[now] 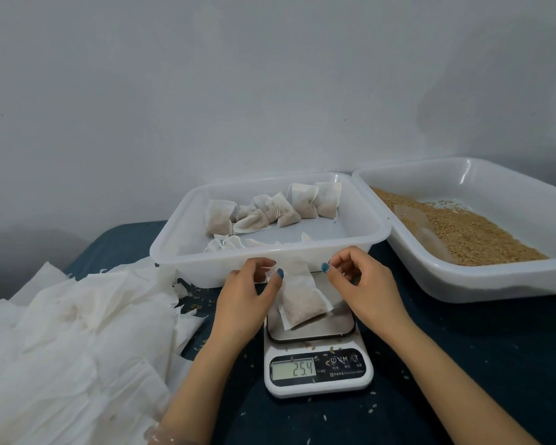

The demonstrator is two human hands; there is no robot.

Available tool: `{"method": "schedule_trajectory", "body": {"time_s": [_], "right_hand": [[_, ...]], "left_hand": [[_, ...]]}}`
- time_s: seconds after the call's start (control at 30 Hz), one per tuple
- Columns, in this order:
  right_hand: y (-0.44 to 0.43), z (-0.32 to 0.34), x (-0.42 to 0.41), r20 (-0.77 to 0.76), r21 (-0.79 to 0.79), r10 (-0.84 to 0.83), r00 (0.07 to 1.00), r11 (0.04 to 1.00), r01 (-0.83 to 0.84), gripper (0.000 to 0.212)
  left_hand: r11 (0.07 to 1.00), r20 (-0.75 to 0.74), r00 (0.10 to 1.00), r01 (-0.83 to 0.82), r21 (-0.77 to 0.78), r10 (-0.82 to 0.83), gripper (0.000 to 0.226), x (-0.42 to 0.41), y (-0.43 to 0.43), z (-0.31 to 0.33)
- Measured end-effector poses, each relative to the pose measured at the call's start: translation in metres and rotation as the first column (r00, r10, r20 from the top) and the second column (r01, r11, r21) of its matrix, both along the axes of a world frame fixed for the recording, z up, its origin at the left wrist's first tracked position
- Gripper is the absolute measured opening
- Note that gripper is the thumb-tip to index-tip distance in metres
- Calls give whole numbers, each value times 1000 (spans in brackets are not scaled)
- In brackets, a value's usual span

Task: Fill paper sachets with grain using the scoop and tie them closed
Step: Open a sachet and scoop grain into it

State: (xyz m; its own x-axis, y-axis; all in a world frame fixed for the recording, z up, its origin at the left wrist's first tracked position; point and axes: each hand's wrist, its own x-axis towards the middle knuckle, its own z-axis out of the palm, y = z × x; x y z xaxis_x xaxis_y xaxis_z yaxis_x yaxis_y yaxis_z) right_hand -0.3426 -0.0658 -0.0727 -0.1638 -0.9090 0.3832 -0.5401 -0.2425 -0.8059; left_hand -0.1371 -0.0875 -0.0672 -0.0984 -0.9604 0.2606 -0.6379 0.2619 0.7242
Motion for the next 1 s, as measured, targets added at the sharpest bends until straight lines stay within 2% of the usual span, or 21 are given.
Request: {"method": "schedule_trajectory", "body": {"time_s": [0.17, 0.33, 0.43, 0.47, 0.57, 0.67, 0.73, 0.83, 0.93, 1.0], "right_hand": [[0, 2, 0, 74, -16, -31, 997, 999, 33, 12], [-3, 3, -6, 173, 7, -116, 978, 993, 117, 16], [-4, 2, -9, 174, 44, -126, 977, 992, 120, 12], [-4, 2, -8, 159, 47, -128, 979, 991, 122, 11], [-3, 1, -6, 149, 49, -137, 979, 990, 131, 13], [-3, 1, -5, 176, 64, -141, 974, 989, 132, 15], [-3, 1, -5, 184, 69, -139, 973, 989, 128, 14], [-2, 2, -6, 175, 70, -140, 975, 989, 130, 14], [-2, 2, -7, 168, 74, -137, 976, 989, 126, 15], [-1, 2, -7, 161, 75, -136, 978, 989, 125, 16]], "left_hand": [[999, 6, 1000, 28, -34, -28, 24, -11, 7, 7], [975, -144, 964, 220, -24, -222, 40, -16, 16, 28], [949, -170, 935, 293, -118, -310, 19, -21, 11, 53], [945, -208, 925, 294, -142, -319, 11, -24, 8, 63], [950, -343, 890, 247, -190, -300, 14, -40, -10, 88], [960, -380, 895, 151, -235, -234, 13, -59, -35, 101], [958, -334, 916, 141, -250, -222, 13, -72, -51, 101], [969, -94, 975, 185, -163, -202, 11, -84, -70, 83], [968, 167, 957, 248, -36, -239, 4, -87, -79, 63], [965, 280, 927, 261, -3, -250, 5, -86, -79, 59]]}}
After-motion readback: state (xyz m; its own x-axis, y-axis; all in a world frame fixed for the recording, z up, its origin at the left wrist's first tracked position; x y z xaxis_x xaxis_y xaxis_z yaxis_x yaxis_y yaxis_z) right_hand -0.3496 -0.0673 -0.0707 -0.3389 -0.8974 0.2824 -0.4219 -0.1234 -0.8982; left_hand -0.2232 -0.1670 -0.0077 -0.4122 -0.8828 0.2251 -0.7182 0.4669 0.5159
